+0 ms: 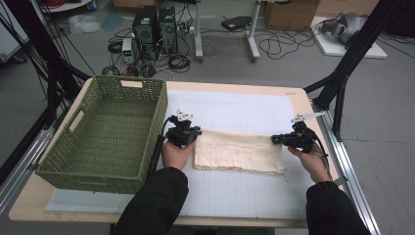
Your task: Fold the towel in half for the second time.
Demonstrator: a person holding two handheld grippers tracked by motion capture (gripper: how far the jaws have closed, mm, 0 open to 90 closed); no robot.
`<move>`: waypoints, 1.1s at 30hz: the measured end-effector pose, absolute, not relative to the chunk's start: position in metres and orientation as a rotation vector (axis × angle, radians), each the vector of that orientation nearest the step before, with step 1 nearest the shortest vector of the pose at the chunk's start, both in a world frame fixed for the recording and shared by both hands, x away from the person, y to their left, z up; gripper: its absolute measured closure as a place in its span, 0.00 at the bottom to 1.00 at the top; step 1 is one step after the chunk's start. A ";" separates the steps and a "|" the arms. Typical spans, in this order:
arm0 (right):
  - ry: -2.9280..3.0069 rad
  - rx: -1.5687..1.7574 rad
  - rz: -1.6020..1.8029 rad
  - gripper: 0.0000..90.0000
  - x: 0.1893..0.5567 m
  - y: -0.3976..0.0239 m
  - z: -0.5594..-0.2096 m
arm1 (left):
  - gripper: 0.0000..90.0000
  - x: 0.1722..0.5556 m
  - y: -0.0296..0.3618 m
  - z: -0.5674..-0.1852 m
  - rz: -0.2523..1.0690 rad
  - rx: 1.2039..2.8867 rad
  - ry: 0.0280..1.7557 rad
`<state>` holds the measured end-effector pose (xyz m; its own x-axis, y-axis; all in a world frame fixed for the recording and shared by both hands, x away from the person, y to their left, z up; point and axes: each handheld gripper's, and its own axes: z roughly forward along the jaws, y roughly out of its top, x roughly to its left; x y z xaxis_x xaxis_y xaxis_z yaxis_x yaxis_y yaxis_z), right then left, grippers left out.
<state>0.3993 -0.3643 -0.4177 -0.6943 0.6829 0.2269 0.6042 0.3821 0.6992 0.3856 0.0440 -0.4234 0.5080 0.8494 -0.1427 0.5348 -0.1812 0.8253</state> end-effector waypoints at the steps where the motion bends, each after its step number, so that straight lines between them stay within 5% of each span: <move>1: 2.534 1.184 1.208 0.95 0.398 -0.364 -0.419 | 0.95 0.384 0.044 -0.425 0.437 1.850 1.149; 33: 2.583 0.909 1.259 0.87 0.333 -0.367 -0.422 | 0.92 0.316 0.051 -0.438 0.409 1.939 1.009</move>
